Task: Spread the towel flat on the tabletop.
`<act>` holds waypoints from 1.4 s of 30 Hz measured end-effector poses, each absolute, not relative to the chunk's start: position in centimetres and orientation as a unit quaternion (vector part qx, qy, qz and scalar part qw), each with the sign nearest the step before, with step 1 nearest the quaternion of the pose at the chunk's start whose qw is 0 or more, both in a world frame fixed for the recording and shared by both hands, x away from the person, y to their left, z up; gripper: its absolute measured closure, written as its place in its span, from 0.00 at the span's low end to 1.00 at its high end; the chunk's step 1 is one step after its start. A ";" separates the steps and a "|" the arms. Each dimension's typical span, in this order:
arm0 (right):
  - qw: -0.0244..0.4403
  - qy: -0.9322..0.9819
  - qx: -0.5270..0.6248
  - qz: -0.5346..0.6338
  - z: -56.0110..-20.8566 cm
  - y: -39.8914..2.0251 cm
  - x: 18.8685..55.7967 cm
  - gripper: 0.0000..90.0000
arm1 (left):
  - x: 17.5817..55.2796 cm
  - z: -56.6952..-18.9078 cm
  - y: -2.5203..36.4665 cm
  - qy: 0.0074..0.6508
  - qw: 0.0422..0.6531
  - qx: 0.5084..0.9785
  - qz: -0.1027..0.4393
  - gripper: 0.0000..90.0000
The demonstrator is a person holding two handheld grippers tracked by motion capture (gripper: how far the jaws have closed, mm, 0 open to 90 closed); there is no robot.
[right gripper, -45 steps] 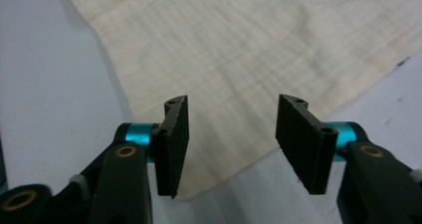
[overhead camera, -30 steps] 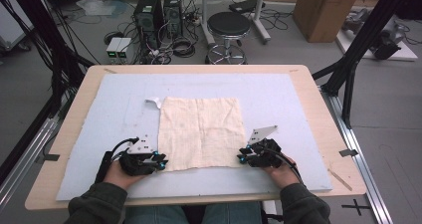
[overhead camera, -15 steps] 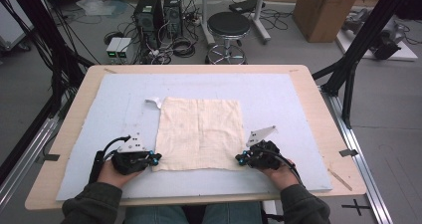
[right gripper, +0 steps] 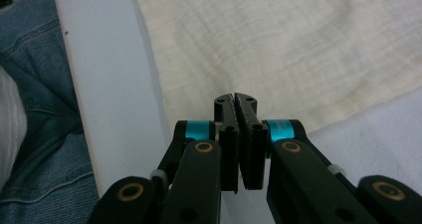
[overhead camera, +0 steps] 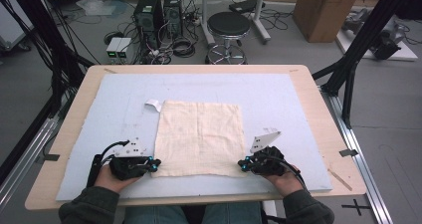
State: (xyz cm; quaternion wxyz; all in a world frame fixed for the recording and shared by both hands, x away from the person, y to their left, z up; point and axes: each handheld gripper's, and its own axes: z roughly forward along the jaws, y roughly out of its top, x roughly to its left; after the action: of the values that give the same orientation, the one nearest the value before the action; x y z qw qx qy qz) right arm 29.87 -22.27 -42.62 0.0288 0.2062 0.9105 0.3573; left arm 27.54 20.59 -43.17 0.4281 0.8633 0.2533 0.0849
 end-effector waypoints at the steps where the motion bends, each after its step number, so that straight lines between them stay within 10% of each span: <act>1: 0.025 0.910 0.206 0.359 -42.7 -22.4 29.9 0.97 | 27.5 -43.1 20.6 0.258 0.430 0.861 0.085 0.84; 10: 0.039 0.894 0.221 0.388 -42.5 -22.6 30.6 0.74 | 28.1 -43.2 20.7 0.268 0.438 0.853 0.092 0.68; 33: 0.026 0.910 0.204 0.360 -43.4 -22.0 30.7 0.73 | 28.0 -44.0 19.9 0.244 0.412 0.877 0.043 0.79; 42: 0.038 0.885 0.221 0.409 -42.5 -21.9 31.2 0.56 | 28.0 -42.7 21.0 0.260 0.451 0.851 0.069 0.66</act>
State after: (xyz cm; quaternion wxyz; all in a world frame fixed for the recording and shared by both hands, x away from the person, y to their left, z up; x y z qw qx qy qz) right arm 31.24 -21.87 -42.47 0.0375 0.2212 0.8846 0.4089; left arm 27.96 21.05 -42.74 0.4515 0.8509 0.2597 0.0687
